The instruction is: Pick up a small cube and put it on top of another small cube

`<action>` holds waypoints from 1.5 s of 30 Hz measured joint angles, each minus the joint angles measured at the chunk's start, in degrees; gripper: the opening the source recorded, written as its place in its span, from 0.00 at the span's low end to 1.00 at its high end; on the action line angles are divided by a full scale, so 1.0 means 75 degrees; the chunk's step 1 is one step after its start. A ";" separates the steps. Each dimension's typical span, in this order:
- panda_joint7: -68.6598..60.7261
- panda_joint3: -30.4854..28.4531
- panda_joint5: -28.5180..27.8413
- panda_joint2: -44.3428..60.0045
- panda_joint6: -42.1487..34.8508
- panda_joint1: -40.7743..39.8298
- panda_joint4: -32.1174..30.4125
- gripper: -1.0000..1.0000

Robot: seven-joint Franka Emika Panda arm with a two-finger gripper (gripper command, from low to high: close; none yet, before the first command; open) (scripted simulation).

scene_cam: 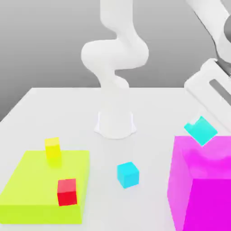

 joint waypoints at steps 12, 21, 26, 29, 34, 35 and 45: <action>-0.3332 -0.0763 0.2273 -0.0371 0.0992 -0.1783 -0.0354 0.00; -0.5963 -0.1374 0.3675 -0.0679 0.2099 -0.3009 -0.0774 0.00; -0.7390 -0.1736 0.4371 -0.0865 0.2792 -0.3653 -0.1030 0.00; -0.8274 -0.1898 0.4630 -0.0935 0.3234 -0.3899 -0.1232 0.00; -0.9746 -0.2179 0.4962 -0.1034 0.3991 -0.4298 -0.1593 0.00; -1.0037 -0.2236 0.5020 -0.1053 0.4145 -0.4375 -0.1667 0.00; -1.1392 -0.2236 0.4540 -0.0341 0.5747 -0.4251 -0.2222 0.00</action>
